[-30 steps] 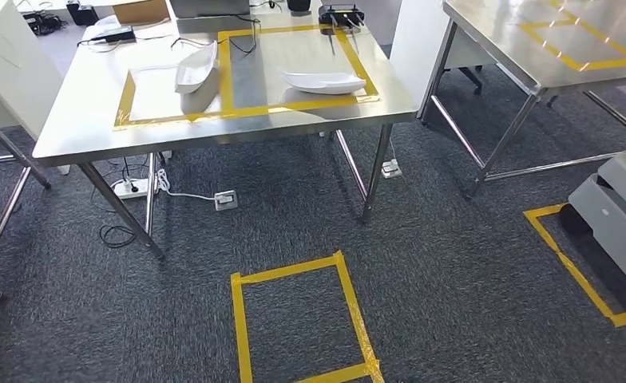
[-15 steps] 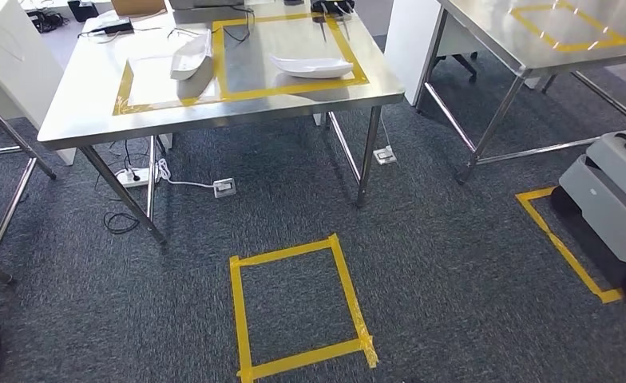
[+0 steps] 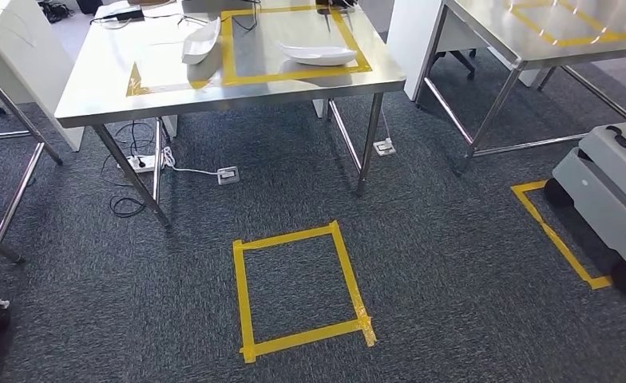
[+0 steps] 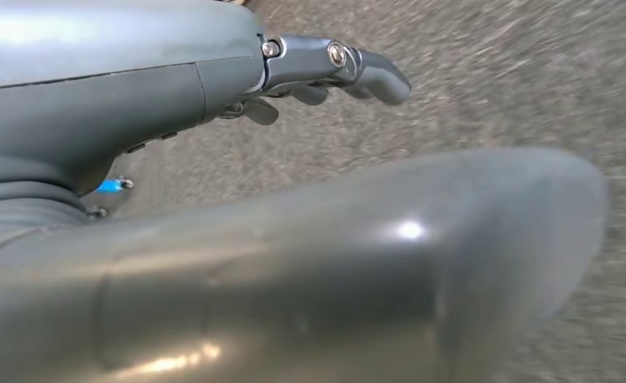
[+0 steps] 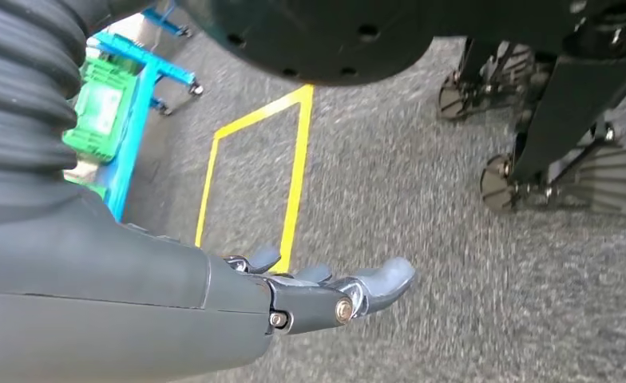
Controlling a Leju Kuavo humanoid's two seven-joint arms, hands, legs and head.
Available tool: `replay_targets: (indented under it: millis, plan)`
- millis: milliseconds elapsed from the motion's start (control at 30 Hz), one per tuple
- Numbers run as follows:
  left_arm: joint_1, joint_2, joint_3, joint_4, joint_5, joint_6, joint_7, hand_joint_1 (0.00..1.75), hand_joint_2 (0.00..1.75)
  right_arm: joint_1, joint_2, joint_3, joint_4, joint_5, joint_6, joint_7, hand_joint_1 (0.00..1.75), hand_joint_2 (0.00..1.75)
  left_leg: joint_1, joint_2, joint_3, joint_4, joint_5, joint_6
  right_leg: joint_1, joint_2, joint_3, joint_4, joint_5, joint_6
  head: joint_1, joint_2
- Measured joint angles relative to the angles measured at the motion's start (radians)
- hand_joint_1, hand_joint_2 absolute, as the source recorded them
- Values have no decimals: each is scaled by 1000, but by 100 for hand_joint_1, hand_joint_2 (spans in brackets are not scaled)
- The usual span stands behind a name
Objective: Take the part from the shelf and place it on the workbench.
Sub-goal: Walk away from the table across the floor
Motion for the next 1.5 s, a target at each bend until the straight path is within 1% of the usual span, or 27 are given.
replay_targets:
  millis: [100, 133, 200, 233, 300, 367, 467, 500, 567, 600, 633, 667, 700, 767, 800, 867, 900, 967, 1000, 1067, 1133, 1167, 1200, 1233, 1333, 1400, 1500]
  plan:
    - [-5, -4, 2, 1, -12, -4, -3, 0, 0, 0, -1, 0, 0, -2, 0, 15, 0, 175, 0, 1, -33, 2, 31, 13, -3, 4, -42, 165, -139, 11, 1, 0]
    - [-9, -6, 2, 1, -16, -7, -4, 0, 0, -1, -1, -1, 0, -5, 0, 23, 0, 175, -1, 1, -46, 4, 41, 12, -3, 4, -47, 214, -158, 12, 2, 0]
    - [-20, -8, 3, 1, -27, -12, -5, 0, 0, -2, -2, -2, 0, -7, 0, 46, 0, 175, -2, 0, -74, 12, 58, 9, -2, 6, -13, 222, -134, 7, 2, 0]
    - [-27, -10, 3, 0, -31, -15, -5, 0, 0, -2, -2, -3, 0, -4, 0, 61, 0, 175, -2, 0, -86, 15, 65, 8, -1, 7, 30, 174, -106, 2, 2, 0]
    - [-40, -15, 3, 0, -31, -20, -3, 0, 0, -3, -3, -3, 0, 4, 0, 86, 0, 175, -3, 0, -103, 21, 78, 2, 4, 8, 127, 31, -86, -14, 2, 0]
    - [-50, -18, 3, -1, -29, -24, -1, 0, 0, -5, -6, -3, 0, 3, 1, 87, 0, 175, -2, 2, -111, 19, 94, -9, 12, 10, 171, -52, -92, -25, 2, 0]
    - [-50, -19, 3, -2, -36, -27, 4, 0, 0, -5, -7, -8, 0, -15, 0, 65, 0, 175, 0, 2, -118, 15, 107, -29, 10, 7, 164, -72, -69, -35, 2, 0]
    - [-47, -19, 3, -1, -39, -27, 6, 0, 0, -6, -7, -11, 0, -19, 0, 61, 0, 175, 0, 0, -126, 32, 85, -34, 7, 5, 156, -78, -57, -41, 1, 0]
    - [-43, -19, 3, -1, -38, -27, 8, 0, 0, -8, -8, -14, 1, -15, 0, 55, 0, 175, 2, -4, -153, 115, -2, -41, 5, 2, 134, -81, -34, -49, -1, 0]
    - [-42, -19, 3, -1, -35, -28, 8, 0, 44, -8, -8, -14, 1, -11, 0, 50, 0, 131, 3, -4, -167, 178, -48, -45, 5, 1, 118, -79, -24, -52, -2, 0]
    - [-42, -18, 5, -1, -31, -28, 5, 0, 87, -8, -8, -14, 1, -8, 0, 43, 0, 87, 3, -4, -176, 232, -71, -48, 6, 0, 102, -75, -15, -52, -2, 0]
    - [-41, -18, 8, -1, -26, -32, -3, 0, 131, -8, -8, -15, 1, -12, 0, 32, 0, 87, 3, -4, -174, 267, -68, -50, 5, -2, 84, -71, -7, -50, -2, 0]
    - [-40, -18, 11, -1, -22, -37, -14, 0, 175, -8, -8, -17, 1, -19, 0, 22, 0, 87, 4, -4, -160, 276, -42, -53, 4, -3, 66, -65, 1, -48, -2, 0]
    - [-38, -18, 16, -1, -22, -45, -34, 0, 175, -9, -7, -24, 1, -32, 0, 11, 0, 175, 7, -4, -90, 205, 14, -55, 1, -4, 31, -48, 16, -39, -2, 0]
    - [-38, -18, 17, -1, -21, -47, -36, 0, 175, -9, -7, -27, 1, -33, 0, 14, 0, 175, 6, -5, -41, 139, 12, -55, 1, -4, 18, -38, 22, -34, -2, 0]
    - [-39, -18, 21, -1, -16, -50, -29, 0, 175, -9, -7, -29, 1, -28, 0, 21, 0, 175, 2, -5, 23, 34, -31, -43, 3, -5, 4, -25, 34, -22, -1, 0]
    - [-38, -18, 24, -1, -13, -52, -25, 0, 175, -9, -7, -29, 1, -26, 0, 22, 0, 175, -2, -5, 33, 10, -43, -34, 3, -5, 1, -24, 40, -16, -1, 0]
    - [-35, -18, 28, 0, -9, -54, -21, 0, 175, -8, -8, -29, 1, -25, 0, 23, 0, 175, -1, -2, 25, 4, -35, -12, 0, -3, -2, -23, 48, -3, -1, 0]
    - [-33, -19, 28, 0, -8, -55, -20, 0, 175, -7, -7, -29, 1, -25, 0, 24, 0, 175, 0, 0, 20, 3, -27, -2, -2, -1, -9, -8, 34, 4, -1, 0]
    - [-32, -19, 29, 1, -8, -55, -20, 0, 175, -6, -7, -29, 2, -25, 1, 25, 0, 175, 2, 3, 4, 2, -11, 10, -6, 2, -43, 83, -38, 15, 0, 0]
    - [-31, -19, 32, 1, -6, -57, -19, 0, 175, -5, -6, -29, 2, -26, 3, 24, 0, 175, 1, 4, -15, 5, 3, 12, -9, 3, -80, 207, -113, 22, 1, 0]
    - [-30, -19, 33, 0, -1, -60, -20, 0, 175, -3, -6, -29, 2, -29, 3, 22, 0, 175, 0, 5, -22, 7, 8, 11, -9, 3, -81, 239, -128, 23, 1, 0]
    - [-30, -18, 34, -3, 7, -63, -20, 0, 175, 1, -6, -27, 2, -35, 3, 18, 0, 175, 0, 4, -28, 9, 13, 9, -9, 3, -64, 233, -125, 23, 1, 0]
    - [-29, -18, 34, -9, 19, -66, -20, 0, 175, 7, -7, -23, 2, -44, 3, 15, 0, 175, 0, 4, -32, 12, 16, 7, -9, 3, -26, 189, -106, 21, 1, 0]
    - [-29, -17, 21, -31, 70, -69, -22, 0, 175, 27, -10, 6, 2, -88, 3, 7, 0, 175, -2, 3, -42, 17, 24, -5, -4, 4, 96, -2, -60, 5, 1, 0]
    - [-28, -14, 5, -43, 112, -70, -24, 0, 175, 40, -11, 35, 2, -123, 3, 1, 0, 175, -5, 4, -48, 18, 26, -10, 0, 4, 110, -38, -59, -2, 0, 0]
    - [-20, -7, -28, -57, 176, -70, -27, 0, 44, 57, -16, 90, 2, -177, 3, -4, 0, 44, -5, 4, -52, 13, 29, -7, 1, 3, 109, -40, -55, -5, 0, 0]
